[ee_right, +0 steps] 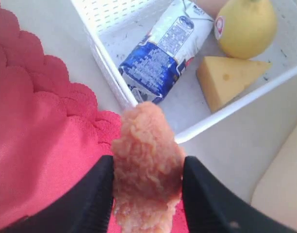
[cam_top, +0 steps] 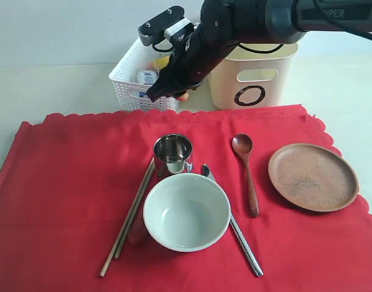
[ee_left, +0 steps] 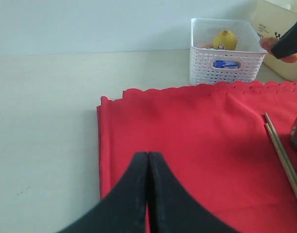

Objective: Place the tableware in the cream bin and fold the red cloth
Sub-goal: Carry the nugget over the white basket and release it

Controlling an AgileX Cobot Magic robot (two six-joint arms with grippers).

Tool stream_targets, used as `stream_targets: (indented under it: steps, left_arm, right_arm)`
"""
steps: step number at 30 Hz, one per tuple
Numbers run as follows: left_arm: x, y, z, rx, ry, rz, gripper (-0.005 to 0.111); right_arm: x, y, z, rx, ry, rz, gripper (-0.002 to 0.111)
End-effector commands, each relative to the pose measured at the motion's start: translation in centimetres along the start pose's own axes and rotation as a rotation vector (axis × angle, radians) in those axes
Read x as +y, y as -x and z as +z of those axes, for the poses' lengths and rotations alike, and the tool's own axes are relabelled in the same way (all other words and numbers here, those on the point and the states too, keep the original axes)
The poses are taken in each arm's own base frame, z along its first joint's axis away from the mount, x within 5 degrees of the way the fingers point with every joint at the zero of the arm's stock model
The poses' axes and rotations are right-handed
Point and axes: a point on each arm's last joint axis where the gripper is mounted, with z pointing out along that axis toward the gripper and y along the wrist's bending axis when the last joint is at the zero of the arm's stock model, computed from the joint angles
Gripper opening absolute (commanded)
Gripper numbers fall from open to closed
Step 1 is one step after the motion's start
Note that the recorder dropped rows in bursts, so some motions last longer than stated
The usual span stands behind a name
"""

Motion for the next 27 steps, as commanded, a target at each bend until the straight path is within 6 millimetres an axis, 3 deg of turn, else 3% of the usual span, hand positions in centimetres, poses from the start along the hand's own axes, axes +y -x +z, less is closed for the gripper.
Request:
stream_targets:
  steps: [1, 5, 9, 13, 16, 17, 21, 27]
  left_arm:
    - [0.0, 0.2, 0.0, -0.011, -0.003, -0.002, 0.0]
    - [0.0, 0.2, 0.0, -0.011, -0.003, -0.002, 0.0]
    - [0.0, 0.2, 0.0, -0.011, -0.003, -0.002, 0.0]
    - [0.0, 0.2, 0.0, -0.011, -0.003, -0.002, 0.0]
    - [0.0, 0.2, 0.0, -0.011, -0.003, -0.002, 0.0]
    - [0.0, 0.2, 0.0, -0.011, -0.003, -0.002, 0.0]
    - [0.0, 0.2, 0.0, -0.011, -0.003, -0.002, 0.0]
    - [0.0, 0.2, 0.0, -0.011, -0.003, -0.002, 0.0]
  right_arm:
    - [-0.2, 1.2, -1.1, -0.069, -0.014, 0.006, 0.0]
    - [-0.4, 3.0, -2.3, -0.139, -0.014, 0.028, 0.0]
    - [-0.1, 4.8, -2.8, -0.299, 0.023, 0.167, 0.0]
    - [0.6, 4.7, -0.8, -0.349, 0.007, 0.16, 0.001]
    - [0.4, 4.5, 0.4, -0.382, -0.022, 0.141, 0.016]
    - [0.3, 4.5, 0.6, -0.387, -0.025, 0.14, 0.025]
    - [0.3, 4.5, 0.7, -0.398, -0.03, 0.14, 0.04]
    - [0.3, 3.8, 2.4, -0.391, -0.037, 0.146, 0.058]
